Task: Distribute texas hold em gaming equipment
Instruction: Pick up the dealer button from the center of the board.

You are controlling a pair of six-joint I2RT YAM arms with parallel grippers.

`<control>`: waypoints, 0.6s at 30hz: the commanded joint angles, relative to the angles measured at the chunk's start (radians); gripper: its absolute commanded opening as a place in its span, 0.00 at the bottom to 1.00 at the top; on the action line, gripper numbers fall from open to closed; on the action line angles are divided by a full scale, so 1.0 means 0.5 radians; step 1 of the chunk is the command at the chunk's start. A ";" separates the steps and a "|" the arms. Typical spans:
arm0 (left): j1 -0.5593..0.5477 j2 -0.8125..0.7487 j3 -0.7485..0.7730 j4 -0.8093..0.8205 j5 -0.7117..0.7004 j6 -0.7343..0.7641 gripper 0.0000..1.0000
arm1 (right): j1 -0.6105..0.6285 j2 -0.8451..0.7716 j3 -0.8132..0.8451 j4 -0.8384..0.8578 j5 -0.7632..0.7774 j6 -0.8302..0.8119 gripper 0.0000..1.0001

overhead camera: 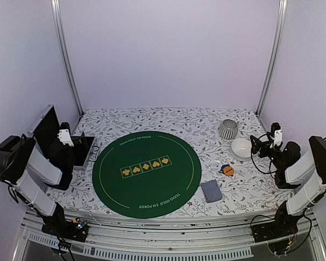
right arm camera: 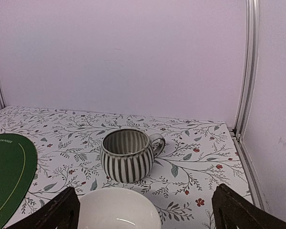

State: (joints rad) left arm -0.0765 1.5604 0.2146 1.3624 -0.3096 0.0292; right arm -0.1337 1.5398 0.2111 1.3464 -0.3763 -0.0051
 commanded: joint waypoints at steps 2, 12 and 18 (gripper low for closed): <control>0.027 -0.004 0.032 -0.037 0.042 -0.013 0.98 | 0.006 0.015 0.025 0.000 0.007 -0.011 0.99; -0.087 -0.439 0.410 -0.955 -0.524 -0.137 0.98 | 0.004 -0.007 0.022 0.008 -0.014 -0.014 0.99; -0.222 -0.899 0.707 -1.603 -0.495 -0.595 0.98 | -0.008 -0.555 0.195 -0.688 0.147 0.107 0.99</control>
State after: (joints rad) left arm -0.1490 1.2221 0.4931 0.8207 -0.5392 -0.0975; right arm -0.1337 1.4422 0.2272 1.2125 -0.3595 -0.0029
